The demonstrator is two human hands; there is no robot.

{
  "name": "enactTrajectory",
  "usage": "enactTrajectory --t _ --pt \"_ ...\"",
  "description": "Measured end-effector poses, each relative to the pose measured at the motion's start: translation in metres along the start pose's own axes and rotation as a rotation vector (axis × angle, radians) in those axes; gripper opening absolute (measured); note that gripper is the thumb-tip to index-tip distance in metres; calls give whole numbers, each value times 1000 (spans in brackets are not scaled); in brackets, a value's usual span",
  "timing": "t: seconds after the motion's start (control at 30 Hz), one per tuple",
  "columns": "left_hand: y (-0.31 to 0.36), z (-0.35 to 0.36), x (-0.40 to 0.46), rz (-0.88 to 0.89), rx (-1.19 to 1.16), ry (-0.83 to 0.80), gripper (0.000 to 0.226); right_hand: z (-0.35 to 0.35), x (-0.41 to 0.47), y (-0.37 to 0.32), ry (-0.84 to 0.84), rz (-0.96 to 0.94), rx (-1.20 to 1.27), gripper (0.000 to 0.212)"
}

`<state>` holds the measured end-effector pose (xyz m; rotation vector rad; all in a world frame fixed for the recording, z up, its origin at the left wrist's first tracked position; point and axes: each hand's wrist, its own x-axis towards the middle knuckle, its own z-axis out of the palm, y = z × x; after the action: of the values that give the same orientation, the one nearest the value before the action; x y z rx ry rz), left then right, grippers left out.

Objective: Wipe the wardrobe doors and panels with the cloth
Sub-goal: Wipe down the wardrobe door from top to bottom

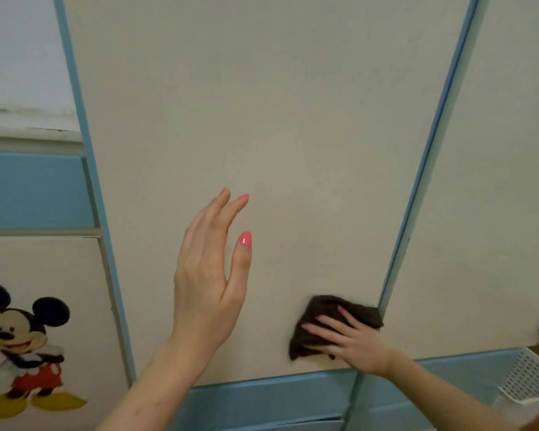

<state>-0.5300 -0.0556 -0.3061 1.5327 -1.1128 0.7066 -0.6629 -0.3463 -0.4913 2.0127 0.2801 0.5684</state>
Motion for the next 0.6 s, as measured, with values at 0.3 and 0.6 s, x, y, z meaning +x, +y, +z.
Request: enactTrajectory --t 0.3,0.6 --pt "-8 13 -14 -22 -15 -63 42 -40 30 114 165 -34 -22 54" --pt "-24 5 -8 -55 -11 -2 42 -21 108 -31 290 416 205 42"
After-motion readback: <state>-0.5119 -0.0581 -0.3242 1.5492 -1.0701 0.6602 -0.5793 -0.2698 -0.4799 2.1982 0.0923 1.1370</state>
